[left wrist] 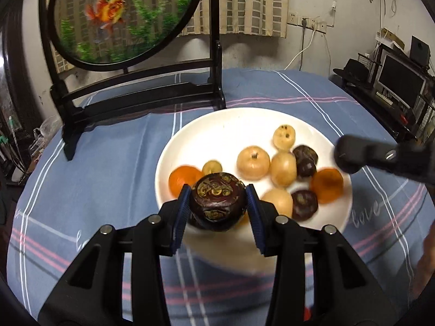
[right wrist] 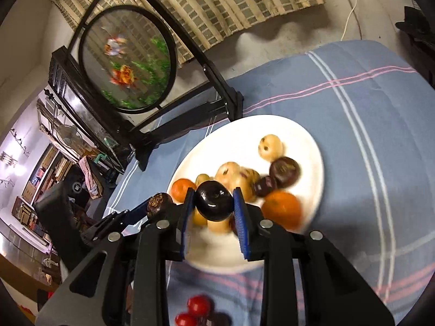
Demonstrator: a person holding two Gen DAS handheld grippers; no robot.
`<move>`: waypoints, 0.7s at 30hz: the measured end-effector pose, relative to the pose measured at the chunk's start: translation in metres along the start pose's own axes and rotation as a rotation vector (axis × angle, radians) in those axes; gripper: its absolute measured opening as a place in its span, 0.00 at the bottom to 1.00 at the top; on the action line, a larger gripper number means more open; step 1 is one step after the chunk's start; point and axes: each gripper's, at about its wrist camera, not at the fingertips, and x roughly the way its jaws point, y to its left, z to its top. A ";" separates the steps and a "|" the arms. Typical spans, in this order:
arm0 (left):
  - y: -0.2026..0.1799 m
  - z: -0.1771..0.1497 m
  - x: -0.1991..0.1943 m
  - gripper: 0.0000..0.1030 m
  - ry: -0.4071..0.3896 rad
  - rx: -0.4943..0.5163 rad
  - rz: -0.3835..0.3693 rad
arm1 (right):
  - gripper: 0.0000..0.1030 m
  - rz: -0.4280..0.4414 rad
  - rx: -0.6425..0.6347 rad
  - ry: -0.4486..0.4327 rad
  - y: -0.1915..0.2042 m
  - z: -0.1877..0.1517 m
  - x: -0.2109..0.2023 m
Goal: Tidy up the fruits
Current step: 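Lower the brown and dark purple fruits onto the white plate and open both tools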
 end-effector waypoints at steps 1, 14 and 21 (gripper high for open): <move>0.004 0.008 0.008 0.40 -0.001 -0.017 0.002 | 0.28 -0.001 -0.001 0.009 -0.001 0.004 0.008; 0.026 0.044 0.094 0.41 0.071 -0.082 0.051 | 0.29 -0.150 -0.117 0.010 -0.003 0.037 0.086; 0.024 0.045 0.083 0.61 0.025 -0.070 0.059 | 0.30 -0.143 -0.132 0.039 -0.005 0.035 0.088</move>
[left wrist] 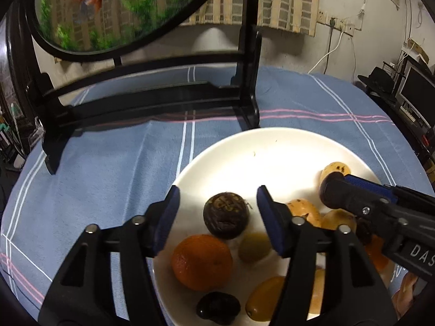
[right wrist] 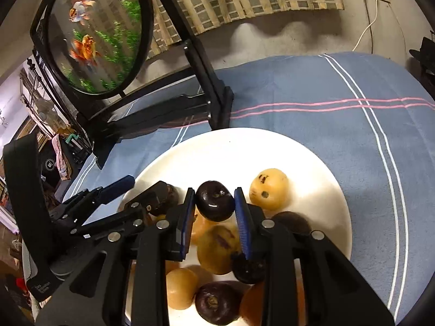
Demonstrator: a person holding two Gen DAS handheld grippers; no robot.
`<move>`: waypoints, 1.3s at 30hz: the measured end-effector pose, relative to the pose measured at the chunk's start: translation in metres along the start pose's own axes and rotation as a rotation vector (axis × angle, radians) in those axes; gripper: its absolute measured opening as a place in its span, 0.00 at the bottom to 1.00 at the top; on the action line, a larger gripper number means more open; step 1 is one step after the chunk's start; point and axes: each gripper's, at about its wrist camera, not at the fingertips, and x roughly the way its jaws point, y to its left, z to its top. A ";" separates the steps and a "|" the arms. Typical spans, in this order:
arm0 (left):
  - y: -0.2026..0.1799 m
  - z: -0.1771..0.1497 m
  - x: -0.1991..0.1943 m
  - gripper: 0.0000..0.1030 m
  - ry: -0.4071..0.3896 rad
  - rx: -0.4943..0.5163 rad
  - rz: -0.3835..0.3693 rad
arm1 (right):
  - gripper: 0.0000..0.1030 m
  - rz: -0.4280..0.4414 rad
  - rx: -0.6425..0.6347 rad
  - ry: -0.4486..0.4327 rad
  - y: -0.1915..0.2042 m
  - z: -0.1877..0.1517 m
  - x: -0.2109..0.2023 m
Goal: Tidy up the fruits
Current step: 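Lower the brown and dark purple fruits onto the white plate and open both tools, then grasp a red round fruit from the table with the left tool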
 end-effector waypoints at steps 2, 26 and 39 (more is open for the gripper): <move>0.001 0.001 -0.003 0.62 -0.004 0.000 -0.004 | 0.30 0.005 -0.003 -0.008 0.001 0.001 -0.002; 0.010 -0.050 -0.063 0.67 0.010 0.029 0.004 | 0.73 0.057 0.034 -0.089 0.017 -0.032 -0.083; -0.021 -0.150 -0.139 0.77 0.023 0.153 -0.078 | 0.88 0.180 0.311 -0.104 -0.029 -0.129 -0.174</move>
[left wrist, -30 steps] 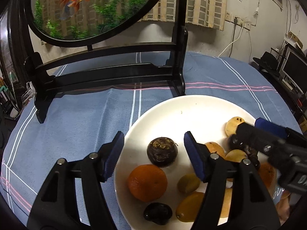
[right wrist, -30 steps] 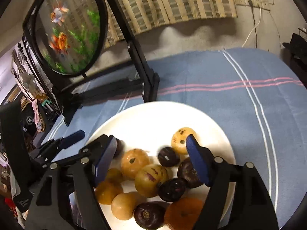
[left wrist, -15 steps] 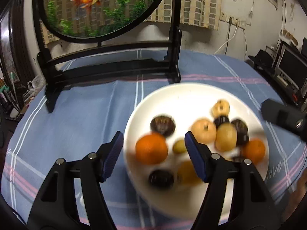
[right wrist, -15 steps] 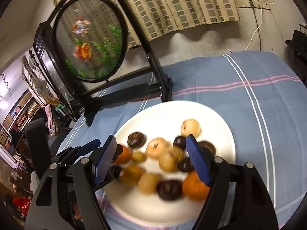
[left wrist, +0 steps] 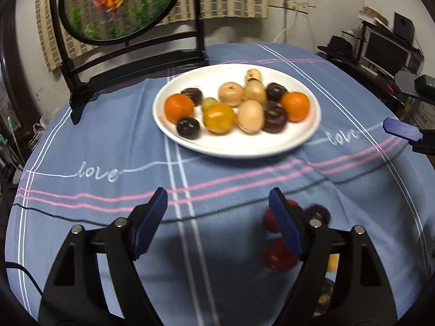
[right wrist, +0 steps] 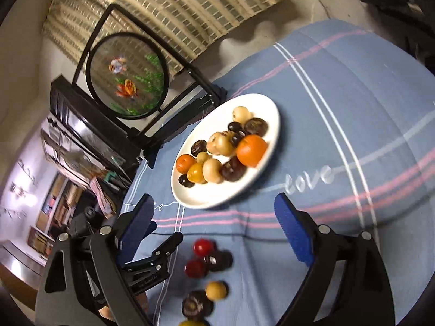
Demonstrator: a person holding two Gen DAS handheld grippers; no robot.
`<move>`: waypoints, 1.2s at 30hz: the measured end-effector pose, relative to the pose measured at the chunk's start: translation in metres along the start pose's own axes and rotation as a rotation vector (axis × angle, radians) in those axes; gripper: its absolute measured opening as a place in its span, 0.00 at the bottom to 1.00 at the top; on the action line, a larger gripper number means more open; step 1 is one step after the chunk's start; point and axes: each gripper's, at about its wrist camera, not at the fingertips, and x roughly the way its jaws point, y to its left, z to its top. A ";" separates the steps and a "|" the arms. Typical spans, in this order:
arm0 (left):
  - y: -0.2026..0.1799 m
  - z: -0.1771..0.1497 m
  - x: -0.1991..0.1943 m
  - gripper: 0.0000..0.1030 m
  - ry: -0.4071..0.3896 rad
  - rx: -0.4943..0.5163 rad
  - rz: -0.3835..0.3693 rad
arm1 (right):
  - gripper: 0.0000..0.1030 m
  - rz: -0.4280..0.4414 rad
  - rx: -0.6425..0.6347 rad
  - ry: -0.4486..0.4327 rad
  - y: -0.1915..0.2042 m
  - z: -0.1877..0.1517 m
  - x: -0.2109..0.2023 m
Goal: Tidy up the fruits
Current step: 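Grasp a red round fruit from the table with the left tool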
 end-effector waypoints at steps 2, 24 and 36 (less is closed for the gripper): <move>-0.008 -0.002 0.002 0.77 0.006 0.011 -0.001 | 0.88 0.014 0.032 -0.001 -0.007 -0.002 -0.005; 0.057 0.004 0.004 0.78 0.004 -0.178 -0.019 | 0.88 0.040 0.026 0.021 -0.003 -0.001 -0.006; 0.017 -0.001 0.014 0.82 0.040 -0.062 -0.087 | 0.88 0.036 0.035 0.037 -0.005 -0.002 -0.005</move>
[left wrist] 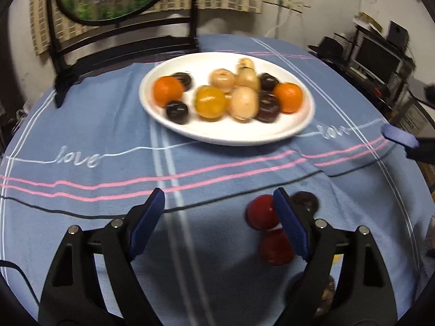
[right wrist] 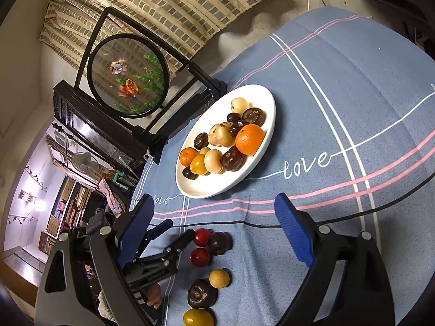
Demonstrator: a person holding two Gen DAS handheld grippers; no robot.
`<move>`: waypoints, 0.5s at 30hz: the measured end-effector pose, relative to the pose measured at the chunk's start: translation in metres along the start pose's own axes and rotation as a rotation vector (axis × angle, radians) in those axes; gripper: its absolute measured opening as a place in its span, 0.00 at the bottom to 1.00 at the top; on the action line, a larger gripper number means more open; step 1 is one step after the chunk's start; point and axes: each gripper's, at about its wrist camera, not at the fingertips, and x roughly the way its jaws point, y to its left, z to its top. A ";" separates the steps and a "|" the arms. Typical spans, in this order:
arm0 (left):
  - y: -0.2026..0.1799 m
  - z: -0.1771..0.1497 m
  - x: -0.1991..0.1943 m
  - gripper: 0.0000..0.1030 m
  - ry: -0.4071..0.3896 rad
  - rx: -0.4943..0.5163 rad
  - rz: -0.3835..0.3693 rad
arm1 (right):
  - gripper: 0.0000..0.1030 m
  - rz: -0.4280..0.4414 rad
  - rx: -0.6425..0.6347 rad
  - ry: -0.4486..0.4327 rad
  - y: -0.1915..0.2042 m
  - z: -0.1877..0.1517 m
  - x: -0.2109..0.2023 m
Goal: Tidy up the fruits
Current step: 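Grasp a red round fruit from the table with the left tool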
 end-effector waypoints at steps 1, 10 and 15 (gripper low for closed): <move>0.011 0.001 -0.001 0.82 -0.004 -0.016 0.050 | 0.88 0.000 0.000 -0.001 0.000 0.000 0.000; 0.040 -0.001 -0.015 0.80 -0.021 -0.111 0.036 | 0.88 0.007 -0.007 -0.001 0.002 -0.001 -0.001; 0.028 -0.021 -0.011 0.80 0.013 -0.048 0.058 | 0.88 -0.001 -0.005 0.002 0.000 0.000 -0.001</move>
